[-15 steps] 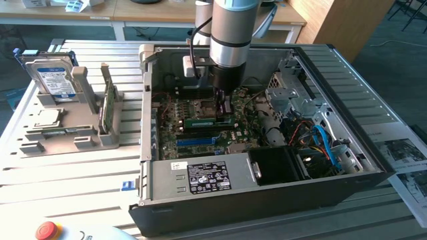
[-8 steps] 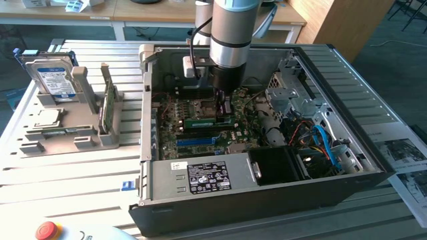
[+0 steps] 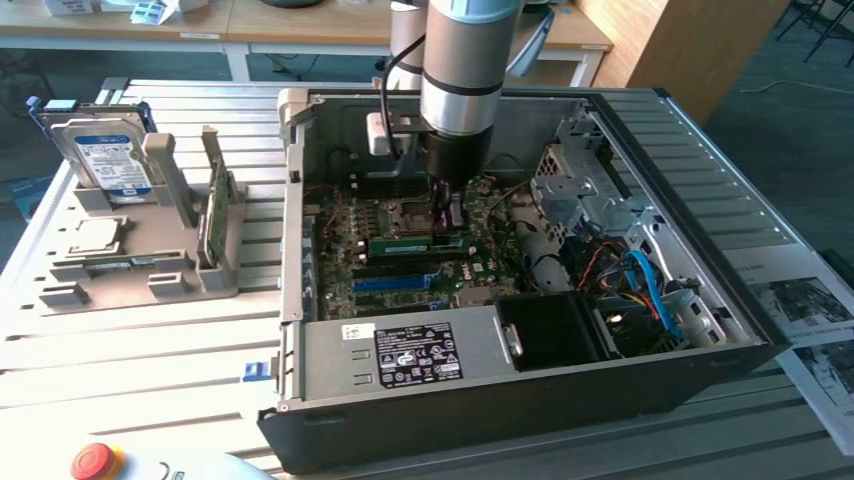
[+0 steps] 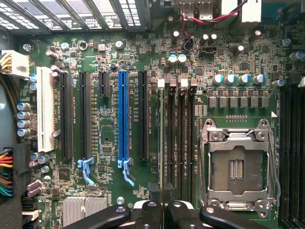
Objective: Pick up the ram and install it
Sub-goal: 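Insert the ram into the slot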
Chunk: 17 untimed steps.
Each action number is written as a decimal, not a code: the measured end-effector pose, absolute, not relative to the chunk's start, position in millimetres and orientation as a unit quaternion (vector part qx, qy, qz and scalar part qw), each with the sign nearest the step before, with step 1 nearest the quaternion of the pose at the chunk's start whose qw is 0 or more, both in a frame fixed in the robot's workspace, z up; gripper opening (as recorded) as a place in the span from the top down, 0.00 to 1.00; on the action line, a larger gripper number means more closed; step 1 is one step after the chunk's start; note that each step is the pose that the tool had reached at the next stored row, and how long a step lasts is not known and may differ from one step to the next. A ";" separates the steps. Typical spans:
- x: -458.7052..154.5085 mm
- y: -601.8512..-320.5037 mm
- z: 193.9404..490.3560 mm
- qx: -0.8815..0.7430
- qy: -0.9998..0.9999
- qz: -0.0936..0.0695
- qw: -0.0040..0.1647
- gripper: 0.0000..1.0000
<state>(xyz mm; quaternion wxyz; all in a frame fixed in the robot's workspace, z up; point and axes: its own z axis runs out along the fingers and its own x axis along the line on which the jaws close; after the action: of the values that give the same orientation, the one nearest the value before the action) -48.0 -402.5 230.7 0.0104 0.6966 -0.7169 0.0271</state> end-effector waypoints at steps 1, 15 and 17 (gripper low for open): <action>-48.0 -402.0 230.7 0.697 -0.717 0.027 0.010 0.88; -48.7 -401.7 230.6 0.697 -0.717 0.027 0.010 0.88; -48.6 -402.0 230.6 0.697 -0.717 0.027 0.010 0.88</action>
<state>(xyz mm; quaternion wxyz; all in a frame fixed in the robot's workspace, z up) -48.6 -402.0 230.6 0.0105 0.6966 -0.7169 0.0271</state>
